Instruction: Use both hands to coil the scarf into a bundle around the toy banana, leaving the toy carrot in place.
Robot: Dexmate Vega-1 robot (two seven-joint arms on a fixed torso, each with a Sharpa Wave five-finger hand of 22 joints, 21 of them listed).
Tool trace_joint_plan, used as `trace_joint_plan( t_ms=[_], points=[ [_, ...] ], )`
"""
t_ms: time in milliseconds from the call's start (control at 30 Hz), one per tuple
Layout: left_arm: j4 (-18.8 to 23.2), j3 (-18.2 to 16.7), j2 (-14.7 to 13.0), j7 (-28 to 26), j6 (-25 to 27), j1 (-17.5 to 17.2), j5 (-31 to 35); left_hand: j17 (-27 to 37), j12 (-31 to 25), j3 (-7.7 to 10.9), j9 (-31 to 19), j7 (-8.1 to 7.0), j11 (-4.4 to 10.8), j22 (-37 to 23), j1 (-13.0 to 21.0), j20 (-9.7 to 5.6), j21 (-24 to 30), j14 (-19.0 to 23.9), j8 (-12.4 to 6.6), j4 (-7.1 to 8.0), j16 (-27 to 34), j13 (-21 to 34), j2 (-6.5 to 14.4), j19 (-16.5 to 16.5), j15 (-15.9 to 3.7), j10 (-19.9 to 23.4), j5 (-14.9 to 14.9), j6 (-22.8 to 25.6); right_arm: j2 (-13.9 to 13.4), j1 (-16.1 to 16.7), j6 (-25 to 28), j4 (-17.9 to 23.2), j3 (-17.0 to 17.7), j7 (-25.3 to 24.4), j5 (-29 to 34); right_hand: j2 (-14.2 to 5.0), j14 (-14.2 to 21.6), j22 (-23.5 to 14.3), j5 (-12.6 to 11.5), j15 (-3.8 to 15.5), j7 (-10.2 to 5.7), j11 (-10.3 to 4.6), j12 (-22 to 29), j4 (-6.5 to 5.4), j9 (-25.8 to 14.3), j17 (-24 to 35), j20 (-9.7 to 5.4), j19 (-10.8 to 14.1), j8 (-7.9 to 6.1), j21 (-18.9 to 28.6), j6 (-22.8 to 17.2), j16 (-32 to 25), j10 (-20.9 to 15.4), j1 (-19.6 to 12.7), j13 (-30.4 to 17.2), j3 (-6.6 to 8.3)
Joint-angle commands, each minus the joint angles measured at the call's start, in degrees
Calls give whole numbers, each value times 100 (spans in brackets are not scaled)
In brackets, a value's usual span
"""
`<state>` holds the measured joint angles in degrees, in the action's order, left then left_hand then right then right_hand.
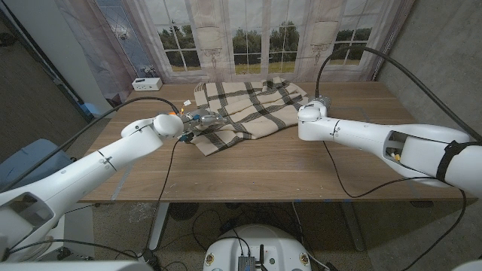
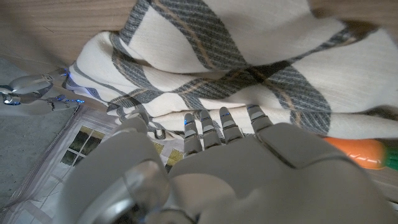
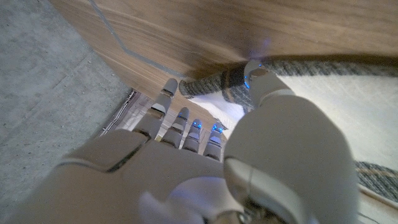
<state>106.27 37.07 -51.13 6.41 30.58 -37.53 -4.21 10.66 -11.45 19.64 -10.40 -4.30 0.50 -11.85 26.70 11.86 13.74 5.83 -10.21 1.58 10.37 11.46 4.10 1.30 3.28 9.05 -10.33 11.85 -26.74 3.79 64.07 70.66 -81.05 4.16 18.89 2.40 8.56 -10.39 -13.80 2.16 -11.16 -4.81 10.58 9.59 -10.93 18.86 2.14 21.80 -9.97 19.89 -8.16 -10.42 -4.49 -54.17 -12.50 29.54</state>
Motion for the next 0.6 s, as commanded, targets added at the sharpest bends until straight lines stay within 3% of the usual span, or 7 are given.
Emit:
trace_joint_plan(
  t_ms=[33,67,267,433,500,533,600],
  points=[
    [0,-33,-57,106,-65,-37,-108,20,-16,-12,5,39,-12,-18,-63,36,-5,-11,-29,-9,31,-4,22,-6,26,8,13,3,900,-130,-784,-1707,54,224,108,-59,42,-19,-41,434,-22,-31,61,1,-4,-13,-27,63,-61,-5,-45,-55,1,-125,-13,90],
    [1,-33,-57,105,-64,-37,-108,20,-17,-13,5,50,-15,-18,-68,37,-3,-13,-31,-8,32,-4,23,-2,25,7,14,6,919,-126,-777,-1733,66,236,129,-91,60,-19,-49,442,-23,-44,77,6,-4,-19,-22,83,-84,-1,-93,-66,-17,-165,-9,116],
    [55,-80,-110,86,-22,-88,-153,21,-18,-17,5,54,-30,-19,-94,40,-2,-20,-32,-5,35,-5,28,0,31,-3,16,2,1833,-339,-1588,-3613,235,366,-36,-334,693,-17,-6,531,-6,-69,302,34,-2,-118,221,325,-325,37,-898,-261,-586,-551,35,409],
    [45,-78,-127,121,-13,-72,-172,21,-21,-20,6,60,-21,-19,-110,40,-1,-19,-33,-4,40,-5,31,1,30,-6,17,0,2364,-366,-2149,-4738,304,-63,-32,-567,2134,-28,162,1014,222,-125,606,17,7,-112,-143,899,-559,227,-2077,-740,-1795,-801,58,742],
    [26,-79,-127,136,-32,-63,-183,20,-19,-20,6,62,-5,-20,-114,40,-1,-22,-33,-4,40,-6,32,1,31,-15,18,-3,2407,-337,-2144,-4822,328,-224,-21,-627,2960,-58,270,1107,297,-226,783,72,11,152,-323,1264,-726,427,-2879,-1174,-2548,-1047,50,641],
    [15,-75,-127,149,-39,-53,-185,20,-20,-20,6,61,-5,-20,-118,40,-1,-22,-33,-5,40,-6,33,2,28,-15,18,-5,2415,-310,-2087,-4824,361,-349,-23,-618,3285,-70,287,1145,311,-148,834,90,12,300,-351,1372,-741,504,-3060,-1383,-2773,-1147,41,546],
    [-12,-57,-118,173,-57,-26,-177,20,-21,-20,6,61,-14,-20,-122,40,-1,-22,-31,-5,42,-6,34,0,25,-16,18,-9,2358,-242,-1871,-4674,446,-553,-21,-597,4057,-122,308,1152,376,-72,1107,65,-42,943,-418,1591,-927,771,-3967,-2082,-3683,-1559,-65,87]
  ],
)
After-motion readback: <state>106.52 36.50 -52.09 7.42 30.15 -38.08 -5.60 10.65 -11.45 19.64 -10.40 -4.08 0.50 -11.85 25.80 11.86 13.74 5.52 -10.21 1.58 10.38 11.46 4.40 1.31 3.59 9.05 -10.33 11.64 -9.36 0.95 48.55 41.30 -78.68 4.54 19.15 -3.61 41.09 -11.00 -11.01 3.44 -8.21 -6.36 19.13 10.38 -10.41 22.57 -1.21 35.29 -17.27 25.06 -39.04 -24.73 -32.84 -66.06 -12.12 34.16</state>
